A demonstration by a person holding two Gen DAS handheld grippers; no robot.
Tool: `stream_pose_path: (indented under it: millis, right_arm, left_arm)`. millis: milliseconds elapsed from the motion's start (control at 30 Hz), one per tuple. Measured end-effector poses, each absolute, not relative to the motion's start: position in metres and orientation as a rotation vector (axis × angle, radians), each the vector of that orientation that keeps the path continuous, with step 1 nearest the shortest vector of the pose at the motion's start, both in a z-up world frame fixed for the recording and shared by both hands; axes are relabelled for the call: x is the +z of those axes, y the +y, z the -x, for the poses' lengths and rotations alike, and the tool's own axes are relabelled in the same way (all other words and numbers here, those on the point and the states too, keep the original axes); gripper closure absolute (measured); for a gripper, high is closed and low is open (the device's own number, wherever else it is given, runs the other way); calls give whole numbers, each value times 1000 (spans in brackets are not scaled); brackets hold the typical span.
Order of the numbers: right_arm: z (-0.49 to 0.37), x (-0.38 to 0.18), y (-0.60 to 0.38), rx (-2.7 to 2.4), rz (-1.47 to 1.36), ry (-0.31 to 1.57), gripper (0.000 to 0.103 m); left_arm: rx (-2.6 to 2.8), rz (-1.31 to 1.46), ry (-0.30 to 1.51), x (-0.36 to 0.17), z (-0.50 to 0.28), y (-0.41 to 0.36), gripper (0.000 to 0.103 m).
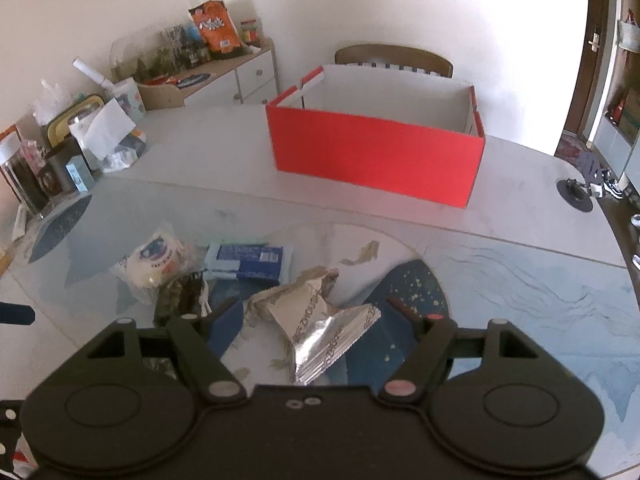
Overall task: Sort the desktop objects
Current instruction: 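Approach the printed white wrapper with the left tool while the right tool approaches the silver pouch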
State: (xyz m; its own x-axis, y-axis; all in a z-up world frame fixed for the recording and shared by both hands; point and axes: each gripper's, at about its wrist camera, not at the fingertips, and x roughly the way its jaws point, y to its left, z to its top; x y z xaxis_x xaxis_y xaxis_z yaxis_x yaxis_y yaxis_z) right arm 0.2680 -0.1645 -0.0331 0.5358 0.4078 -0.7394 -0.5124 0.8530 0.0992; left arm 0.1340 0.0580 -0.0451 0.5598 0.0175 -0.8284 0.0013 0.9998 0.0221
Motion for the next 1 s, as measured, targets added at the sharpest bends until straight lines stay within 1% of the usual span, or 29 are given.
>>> stream_pose_path:
  millis: [333,1000]
  right_arm:
    - [-271,-57,-147,564,199,876,27]
    - [-300,-89,-110,686,446,911,27]
  left_arm:
    - [38,-1,1052,-78,-124,61,0]
    - [110,54,1098,-107,-118,61,0]
